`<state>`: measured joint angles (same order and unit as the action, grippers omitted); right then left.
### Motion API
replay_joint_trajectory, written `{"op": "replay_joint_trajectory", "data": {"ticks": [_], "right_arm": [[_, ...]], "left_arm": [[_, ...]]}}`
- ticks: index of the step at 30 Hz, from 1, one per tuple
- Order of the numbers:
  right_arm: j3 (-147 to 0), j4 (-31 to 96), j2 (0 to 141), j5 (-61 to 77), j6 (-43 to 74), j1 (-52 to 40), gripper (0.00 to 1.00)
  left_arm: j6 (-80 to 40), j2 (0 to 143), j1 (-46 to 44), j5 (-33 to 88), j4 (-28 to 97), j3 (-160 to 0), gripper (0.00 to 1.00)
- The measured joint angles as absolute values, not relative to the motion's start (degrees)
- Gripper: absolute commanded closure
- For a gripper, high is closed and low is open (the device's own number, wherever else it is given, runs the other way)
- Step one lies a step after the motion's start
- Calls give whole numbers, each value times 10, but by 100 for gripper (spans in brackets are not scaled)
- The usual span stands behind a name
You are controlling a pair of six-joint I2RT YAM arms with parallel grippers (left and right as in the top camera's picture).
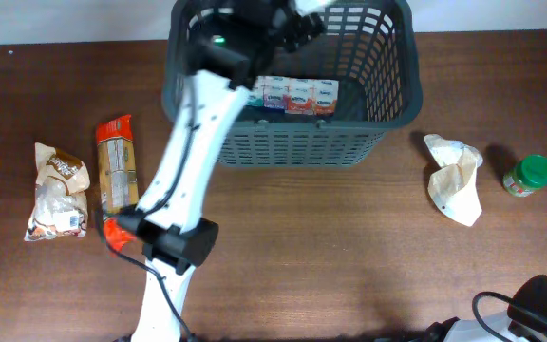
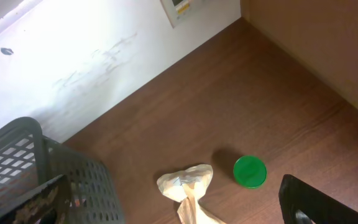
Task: Pack container
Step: 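Lift the tissue box stack into the basket and open the left gripper, then move the left gripper to the orange pasta package and grasp it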
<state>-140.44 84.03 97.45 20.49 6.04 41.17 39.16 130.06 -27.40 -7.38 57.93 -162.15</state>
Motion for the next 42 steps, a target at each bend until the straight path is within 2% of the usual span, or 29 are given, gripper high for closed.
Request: {"op": "replay_joint_trajectory", "data": {"ticks": [7,12,15,21,28,36,42], "right_arm": [[-1404,841,974,205,60,412,1],[-1404,840,974,205,60,412,1],[-1404,840,974,205,61,412,1],[-1404,840,974,205,60,412,1],[-1404,841,974,205,60,412,1],[-1404,840,974,205,60,412,1],[-1404,840,974,205,60,412,1]], "left_arm": [[180,1245,-188,-65,785,-1727,1],[23,1232,-69,-85,935,-1732,1],[-20,1238,2,-90,963,-1714,1],[-56,1241,99,-62,965,-1609,1],[-64,1244,117,-65,954,-1375,1],[-50,1249,116,-95,811,-1126,1],[-45,1252,118,-100,722,-999,1]]}}
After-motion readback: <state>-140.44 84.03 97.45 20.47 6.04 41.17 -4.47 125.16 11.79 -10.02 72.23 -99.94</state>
